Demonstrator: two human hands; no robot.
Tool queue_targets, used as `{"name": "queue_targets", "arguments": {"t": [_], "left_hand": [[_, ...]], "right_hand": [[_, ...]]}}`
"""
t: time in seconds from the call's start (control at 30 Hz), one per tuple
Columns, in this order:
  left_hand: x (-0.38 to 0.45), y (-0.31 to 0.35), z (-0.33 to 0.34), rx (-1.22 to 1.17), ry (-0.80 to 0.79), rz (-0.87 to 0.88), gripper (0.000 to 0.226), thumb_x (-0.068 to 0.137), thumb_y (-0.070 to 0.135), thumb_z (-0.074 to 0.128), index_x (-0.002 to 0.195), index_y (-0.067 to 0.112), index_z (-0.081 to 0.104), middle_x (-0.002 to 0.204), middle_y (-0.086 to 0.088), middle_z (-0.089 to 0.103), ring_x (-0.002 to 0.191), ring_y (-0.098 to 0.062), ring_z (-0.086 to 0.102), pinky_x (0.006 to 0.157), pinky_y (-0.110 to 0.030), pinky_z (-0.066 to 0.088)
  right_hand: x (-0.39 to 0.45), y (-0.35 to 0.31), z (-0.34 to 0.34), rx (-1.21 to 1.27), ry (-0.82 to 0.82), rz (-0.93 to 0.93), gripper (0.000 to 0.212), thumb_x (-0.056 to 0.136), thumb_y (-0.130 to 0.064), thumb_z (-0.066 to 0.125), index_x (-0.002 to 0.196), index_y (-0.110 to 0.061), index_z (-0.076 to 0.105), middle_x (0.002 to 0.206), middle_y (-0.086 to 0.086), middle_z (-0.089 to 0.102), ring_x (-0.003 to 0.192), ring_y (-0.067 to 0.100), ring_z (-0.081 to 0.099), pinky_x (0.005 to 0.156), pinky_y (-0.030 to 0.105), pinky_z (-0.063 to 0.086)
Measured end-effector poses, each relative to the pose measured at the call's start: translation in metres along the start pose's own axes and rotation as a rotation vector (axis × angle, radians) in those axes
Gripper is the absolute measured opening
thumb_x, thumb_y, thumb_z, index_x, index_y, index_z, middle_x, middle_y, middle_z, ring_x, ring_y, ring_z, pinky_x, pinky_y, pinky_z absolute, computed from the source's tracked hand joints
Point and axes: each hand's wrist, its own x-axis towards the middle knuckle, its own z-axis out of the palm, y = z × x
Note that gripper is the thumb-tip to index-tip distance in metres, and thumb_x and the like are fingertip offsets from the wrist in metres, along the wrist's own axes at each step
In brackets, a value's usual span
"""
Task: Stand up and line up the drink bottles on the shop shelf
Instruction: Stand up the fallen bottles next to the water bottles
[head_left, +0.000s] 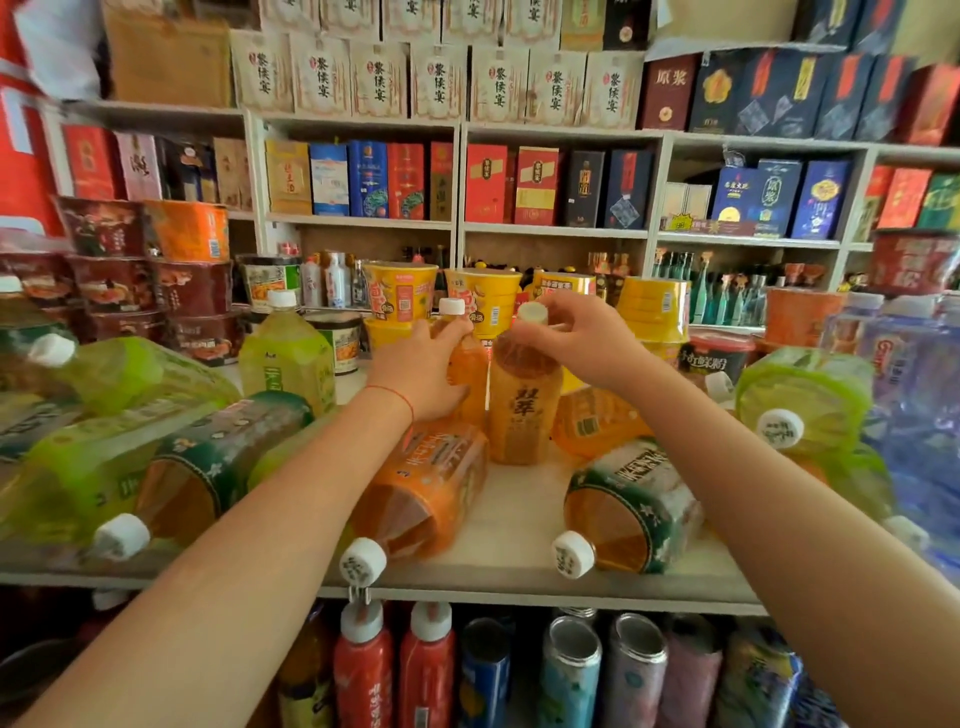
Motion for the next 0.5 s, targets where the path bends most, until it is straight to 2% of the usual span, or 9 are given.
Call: {"name": "queue_targets", "arguments": {"t": [0.1,0.23,0.37,0.5], "left_hand": [[0.000,0.000,0.001,0.001,0.013,0.007,0.076,0.088,0.054,0.063,0.150,0.044,0.022,0.148,-0.012,0.038,0.112,-0.034,0.061,0.075,-0.037,0.047],[-0.001,-0.002,0.000,-0.009,0.029,0.016,0.073,0.090,0.054,0.060,0.151,0.043,0.022,0.143,-0.010,0.043,0.114,-0.033,0.060,0.083,-0.039,0.046],[-0.005,0.001,0.001,-0.001,0.023,0.010,0.073,0.091,0.055,0.058,0.151,0.043,0.020,0.140,-0.010,0.044,0.116,-0.033,0.058,0.093,-0.043,0.045],[-0.004,0.003,-0.005,-0.012,-0.025,-0.002,0.073,0.092,0.053,0.057,0.152,0.043,0.017,0.147,-0.015,0.041,0.123,-0.036,0.055,0.101,-0.048,0.042]], "right_hand": [[0.029,0.008,0.013,-0.075,0.095,0.070,0.038,0.099,-0.049,0.053,0.104,-0.012,0.062,0.094,0.005,0.067,0.087,0.023,0.064,0.070,0.036,0.051],[0.052,0.013,0.026,-0.109,0.096,0.163,0.039,0.104,-0.046,0.044,0.112,-0.010,0.055,0.091,0.002,0.058,0.085,0.022,0.060,0.062,0.032,0.046],[0.056,0.016,0.036,-0.120,0.074,0.224,0.037,0.106,-0.041,0.040,0.123,-0.009,0.047,0.096,0.003,0.056,0.076,0.017,0.052,0.054,0.029,0.037],[0.045,0.014,0.017,-0.229,-0.047,0.216,0.032,0.106,-0.036,0.040,0.119,-0.010,0.055,0.100,0.007,0.062,0.081,0.019,0.056,0.060,0.030,0.042]]}}
